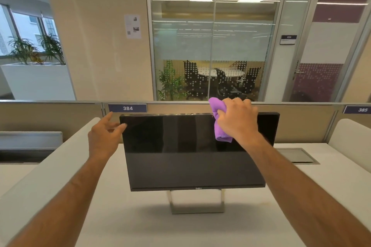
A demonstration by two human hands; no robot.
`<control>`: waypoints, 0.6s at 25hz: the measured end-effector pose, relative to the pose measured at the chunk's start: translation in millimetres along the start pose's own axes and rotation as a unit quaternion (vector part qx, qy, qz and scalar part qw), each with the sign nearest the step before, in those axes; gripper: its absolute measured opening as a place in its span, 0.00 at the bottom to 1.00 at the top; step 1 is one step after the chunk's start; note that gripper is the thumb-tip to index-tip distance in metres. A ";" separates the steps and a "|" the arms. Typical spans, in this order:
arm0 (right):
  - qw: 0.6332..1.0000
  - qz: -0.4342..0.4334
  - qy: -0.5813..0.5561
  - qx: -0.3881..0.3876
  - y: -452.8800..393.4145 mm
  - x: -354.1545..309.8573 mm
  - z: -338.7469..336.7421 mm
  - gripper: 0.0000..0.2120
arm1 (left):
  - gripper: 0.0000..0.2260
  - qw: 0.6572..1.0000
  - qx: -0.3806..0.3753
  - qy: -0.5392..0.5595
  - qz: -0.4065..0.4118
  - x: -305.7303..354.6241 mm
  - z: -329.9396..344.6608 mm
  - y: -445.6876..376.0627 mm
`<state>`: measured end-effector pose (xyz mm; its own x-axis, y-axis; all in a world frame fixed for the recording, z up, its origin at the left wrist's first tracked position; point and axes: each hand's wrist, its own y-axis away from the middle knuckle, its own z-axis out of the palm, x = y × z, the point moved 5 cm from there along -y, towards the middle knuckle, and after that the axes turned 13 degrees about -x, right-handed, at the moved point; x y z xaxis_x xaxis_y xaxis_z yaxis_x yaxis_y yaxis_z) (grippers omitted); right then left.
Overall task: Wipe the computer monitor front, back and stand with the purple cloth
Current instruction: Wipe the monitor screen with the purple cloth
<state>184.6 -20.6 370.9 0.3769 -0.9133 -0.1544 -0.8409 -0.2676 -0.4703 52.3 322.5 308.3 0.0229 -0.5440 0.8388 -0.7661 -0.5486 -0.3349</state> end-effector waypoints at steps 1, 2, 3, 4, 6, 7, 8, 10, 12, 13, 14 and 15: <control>1.000 0.013 0.005 0.006 0.8 13.9 -3.5 0.13 | 0.28 1.000 -0.001 0.004 -0.004 -2.2 -0.5 -1.3; 0.999 0.033 0.011 0.013 1.5 31.3 -7.8 0.13 | 0.28 1.000 -0.001 0.009 -0.007 -4.2 -0.6 -2.6; 0.998 0.055 0.015 0.019 2.9 49.1 -12.3 0.13 | 0.28 1.000 0.000 0.013 -0.009 -5.5 -0.9 -2.8; 0.997 0.075 0.016 0.026 4.7 63.5 -15.3 0.13 | 0.28 1.000 0.002 0.014 -0.009 -6.7 -1.4 -2.8; 0.995 0.095 0.023 0.037 7.3 73.5 -16.8 0.13 | 0.28 1.000 0.007 0.013 -0.008 -6.9 -2.9 -3.5; 0.994 0.094 0.030 0.038 7.1 67.5 -14.3 0.14 | 0.28 1.000 0.010 0.017 -0.008 -6.7 -3.9 -4.2; 0.995 0.087 0.033 0.038 6.1 56.1 -10.6 0.14 | 0.28 1.000 0.012 0.022 -0.009 -6.6 -4.0 -5.0; 0.997 0.063 0.035 0.028 2.6 20.0 -0.9 0.14 | 0.28 1.000 0.011 0.027 -0.010 -7.8 -3.8 -5.6; 0.999 0.031 0.029 0.015 0.4 -25.8 10.2 0.14 | 0.28 0.999 0.008 0.031 -0.013 -9.0 -4.6 -6.2; 1.000 0.013 0.021 0.011 0.7 -50.5 14.4 0.14 | 0.28 0.999 0.007 0.035 -0.015 -9.4 -5.0 -6.2; 1.000 -0.008 0.010 0.008 1.7 -76.2 18.2 0.13 | 0.28 0.999 0.007 0.039 -0.017 -10.0 -5.4 -6.3; 1.000 -0.030 -0.001 0.004 2.6 -100.6 21.9 0.13 | 0.27 0.999 0.008 0.042 -0.018 -9.8 -5.8 -6.1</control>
<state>153.0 77.3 366.2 0.4274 -0.8952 -0.1264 -0.8134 -0.3198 -0.4859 53.0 334.9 304.6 -0.0035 -0.4687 0.8833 -0.7552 -0.5778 -0.3096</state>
